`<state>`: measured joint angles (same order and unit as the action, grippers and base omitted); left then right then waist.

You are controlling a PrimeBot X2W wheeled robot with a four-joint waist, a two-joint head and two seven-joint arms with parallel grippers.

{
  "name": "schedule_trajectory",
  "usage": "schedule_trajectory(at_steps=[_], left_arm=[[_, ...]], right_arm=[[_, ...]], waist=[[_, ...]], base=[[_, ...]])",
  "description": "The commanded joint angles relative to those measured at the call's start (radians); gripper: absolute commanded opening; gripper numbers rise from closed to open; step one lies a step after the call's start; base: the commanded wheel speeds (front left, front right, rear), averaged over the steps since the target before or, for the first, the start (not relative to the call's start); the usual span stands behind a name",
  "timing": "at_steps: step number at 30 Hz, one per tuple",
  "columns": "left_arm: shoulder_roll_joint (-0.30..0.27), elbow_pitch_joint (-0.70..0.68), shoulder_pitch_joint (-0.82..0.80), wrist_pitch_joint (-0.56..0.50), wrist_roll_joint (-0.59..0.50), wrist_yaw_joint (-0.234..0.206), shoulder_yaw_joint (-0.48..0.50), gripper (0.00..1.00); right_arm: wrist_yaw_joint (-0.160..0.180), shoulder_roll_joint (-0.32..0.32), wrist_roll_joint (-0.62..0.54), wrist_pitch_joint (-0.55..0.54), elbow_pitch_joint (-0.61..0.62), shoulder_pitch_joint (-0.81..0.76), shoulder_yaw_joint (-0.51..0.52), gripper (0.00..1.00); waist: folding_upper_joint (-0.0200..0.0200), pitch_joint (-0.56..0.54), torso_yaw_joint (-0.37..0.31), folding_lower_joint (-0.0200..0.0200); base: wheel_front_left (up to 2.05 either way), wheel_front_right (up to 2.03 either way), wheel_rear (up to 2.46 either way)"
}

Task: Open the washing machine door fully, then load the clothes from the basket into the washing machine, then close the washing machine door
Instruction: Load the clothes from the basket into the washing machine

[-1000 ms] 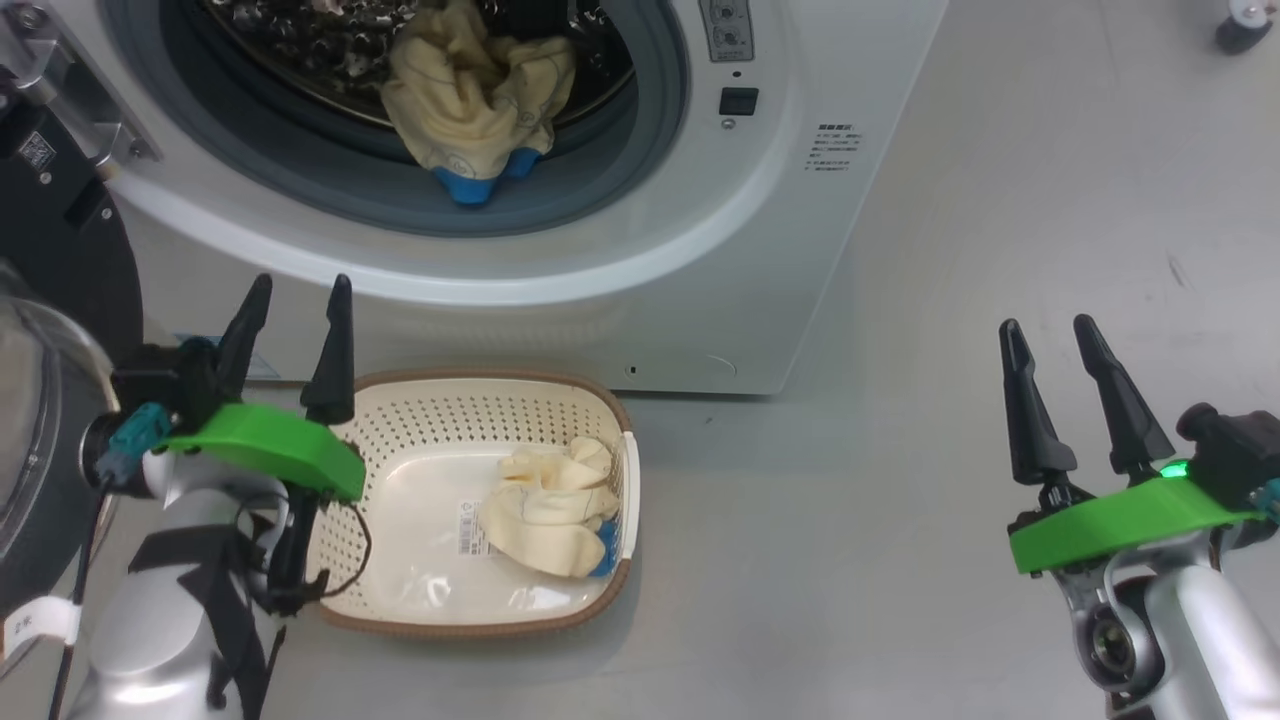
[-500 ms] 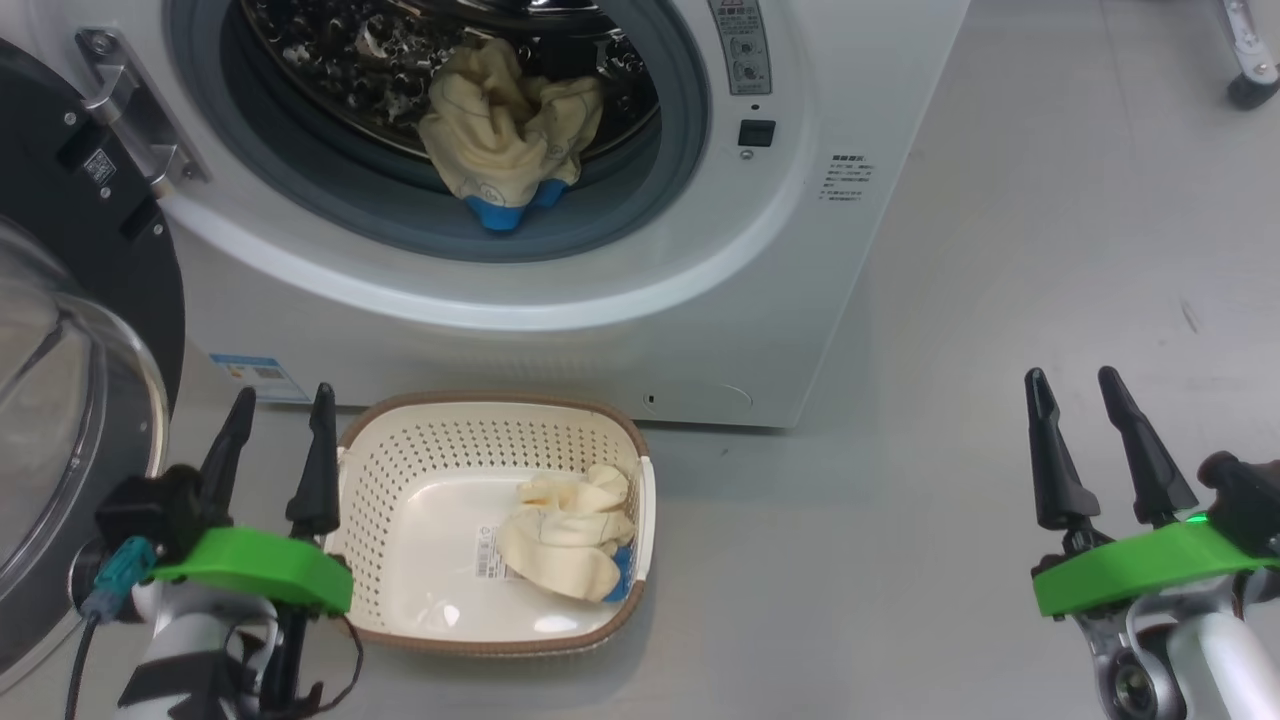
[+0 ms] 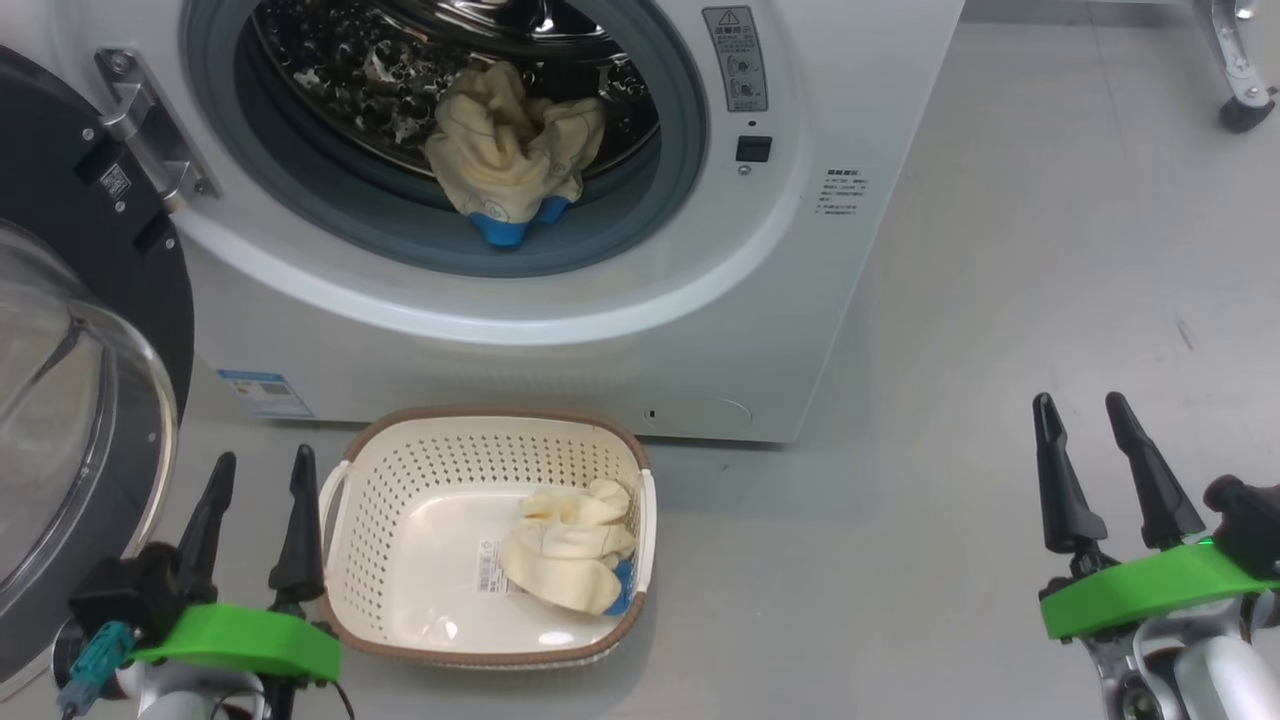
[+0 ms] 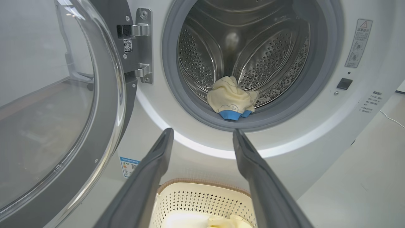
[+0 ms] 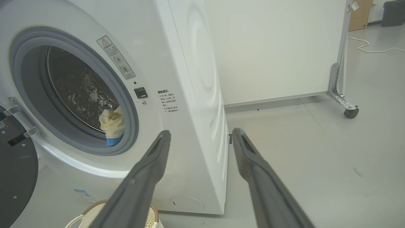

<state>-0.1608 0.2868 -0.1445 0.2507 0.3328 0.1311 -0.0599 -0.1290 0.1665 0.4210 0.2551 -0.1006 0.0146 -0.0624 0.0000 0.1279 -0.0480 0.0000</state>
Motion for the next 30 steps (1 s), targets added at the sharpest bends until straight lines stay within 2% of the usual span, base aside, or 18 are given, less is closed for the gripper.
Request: schedule_trajectory(at_steps=[1,15,30], left_arm=[[-0.011,-0.039,-0.017,0.011,-0.006,0.0,0.046,1.0],[0.001,-0.028,-0.017,0.011,-0.009,0.0,0.029,1.0],[0.009,0.162,-0.13,0.011,0.048,0.0,-0.094,1.0]], right_arm=[[-0.002,0.025,0.001,0.007,0.036,0.006,-0.014,1.0],[-0.002,0.013,-0.007,0.007,0.05,0.026,-0.006,1.0],[-0.002,-0.039,-0.033,0.007,0.083,0.14,0.001,1.0]], waist=[[0.0,-0.001,-0.002,0.0],[0.0,0.043,-0.012,0.0],[0.0,0.236,-0.032,0.0]], base=[[0.0,0.0,0.0],[0.0,0.0,0.0],[0.0,0.0,0.0]])
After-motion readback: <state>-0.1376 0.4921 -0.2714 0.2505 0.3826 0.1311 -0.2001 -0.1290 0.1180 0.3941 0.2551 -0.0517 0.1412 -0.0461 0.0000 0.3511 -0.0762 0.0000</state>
